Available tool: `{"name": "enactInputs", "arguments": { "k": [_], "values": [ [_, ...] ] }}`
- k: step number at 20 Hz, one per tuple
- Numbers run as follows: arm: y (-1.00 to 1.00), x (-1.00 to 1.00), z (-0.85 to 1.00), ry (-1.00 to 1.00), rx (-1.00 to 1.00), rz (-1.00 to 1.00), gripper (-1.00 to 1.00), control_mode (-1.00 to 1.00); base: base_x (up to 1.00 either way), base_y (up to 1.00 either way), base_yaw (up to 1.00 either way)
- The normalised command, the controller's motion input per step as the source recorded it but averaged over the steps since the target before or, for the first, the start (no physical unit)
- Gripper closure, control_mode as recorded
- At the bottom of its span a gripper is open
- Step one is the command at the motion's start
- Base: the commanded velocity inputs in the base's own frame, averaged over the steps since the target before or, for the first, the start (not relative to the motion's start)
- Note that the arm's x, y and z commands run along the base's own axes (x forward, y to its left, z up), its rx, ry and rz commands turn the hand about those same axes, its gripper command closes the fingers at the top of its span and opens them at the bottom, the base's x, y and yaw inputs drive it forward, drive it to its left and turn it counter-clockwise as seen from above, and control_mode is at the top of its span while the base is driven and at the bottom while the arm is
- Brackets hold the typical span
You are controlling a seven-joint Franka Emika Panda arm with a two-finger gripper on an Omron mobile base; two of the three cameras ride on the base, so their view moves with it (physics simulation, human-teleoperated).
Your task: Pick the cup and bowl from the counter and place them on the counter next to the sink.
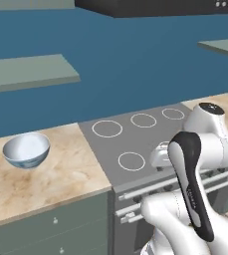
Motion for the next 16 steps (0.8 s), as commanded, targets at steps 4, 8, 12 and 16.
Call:
{"name": "enactInputs", "arguments": {
  "k": [4, 8, 12, 16],
  "values": [
    [0.00, 0.00, 0.00, 0.00, 0.00, 0.00, -1.00, 1.00, 0.59, 0.67, -0.06],
    [0.00, 0.00, 0.00, 0.00, 0.00, 0.00, -1.00, 1.00, 0.62, 0.66, -0.07],
    [0.00, 0.00, 0.00, 0.00, 0.00, 0.00, -1.00, 1.00, 0.35, 0.47, -0.05],
    [0.00, 0.00, 0.00, 0.00, 0.00, 0.00, -1.00, 1.00, 0.00, 0.00, 0.00]
  ]
}}
